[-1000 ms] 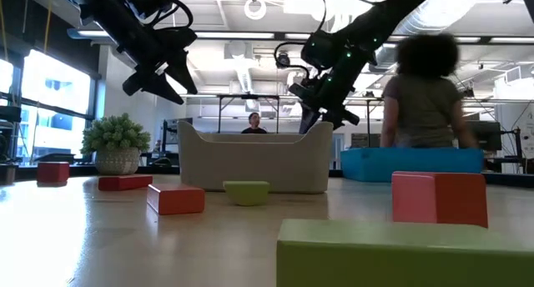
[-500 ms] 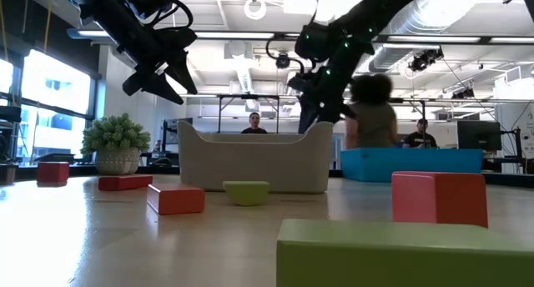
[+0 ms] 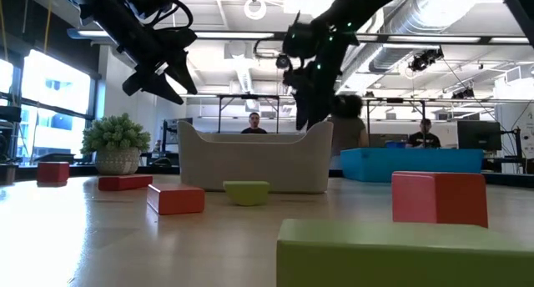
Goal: Sort & place blocks by color
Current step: Put the green wooden block into the blue bin
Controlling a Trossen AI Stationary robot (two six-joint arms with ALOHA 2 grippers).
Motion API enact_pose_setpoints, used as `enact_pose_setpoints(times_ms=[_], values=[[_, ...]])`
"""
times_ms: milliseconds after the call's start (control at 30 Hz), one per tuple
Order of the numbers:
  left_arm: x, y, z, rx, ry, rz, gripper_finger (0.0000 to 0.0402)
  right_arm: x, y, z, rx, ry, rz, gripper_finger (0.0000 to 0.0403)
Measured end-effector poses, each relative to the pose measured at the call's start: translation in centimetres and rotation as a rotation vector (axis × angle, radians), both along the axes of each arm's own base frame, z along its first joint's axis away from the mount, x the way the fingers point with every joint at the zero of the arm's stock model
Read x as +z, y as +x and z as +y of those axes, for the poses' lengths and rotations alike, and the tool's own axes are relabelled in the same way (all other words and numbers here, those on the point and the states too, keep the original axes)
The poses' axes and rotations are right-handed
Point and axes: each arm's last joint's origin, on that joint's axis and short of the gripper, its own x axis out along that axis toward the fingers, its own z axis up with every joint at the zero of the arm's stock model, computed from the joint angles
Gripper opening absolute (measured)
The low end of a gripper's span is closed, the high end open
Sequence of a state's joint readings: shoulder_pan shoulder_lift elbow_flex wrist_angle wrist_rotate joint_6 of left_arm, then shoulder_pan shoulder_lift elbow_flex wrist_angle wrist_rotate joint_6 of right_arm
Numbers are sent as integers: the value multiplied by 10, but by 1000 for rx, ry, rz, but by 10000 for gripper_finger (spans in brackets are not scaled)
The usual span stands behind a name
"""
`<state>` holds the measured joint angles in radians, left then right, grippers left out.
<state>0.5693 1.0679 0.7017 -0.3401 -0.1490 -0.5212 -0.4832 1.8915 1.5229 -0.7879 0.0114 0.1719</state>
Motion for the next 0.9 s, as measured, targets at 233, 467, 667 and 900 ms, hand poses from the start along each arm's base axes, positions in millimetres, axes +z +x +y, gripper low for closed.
enact_pose_setpoints(times_ms=[233,467,667,900], values=[[0,0,0,-1,-1,1,207,-25,5,1,28,56,121,184],[0,0,0,-1,-2,1,207,-25,6,-1,67,37,113,184],[0,0,0,-1,-2,1,207,-31,6,-3,82,41,126,184],[0,0,0,1,-3,0,207,-53,10,-6,55,79,170,184]])
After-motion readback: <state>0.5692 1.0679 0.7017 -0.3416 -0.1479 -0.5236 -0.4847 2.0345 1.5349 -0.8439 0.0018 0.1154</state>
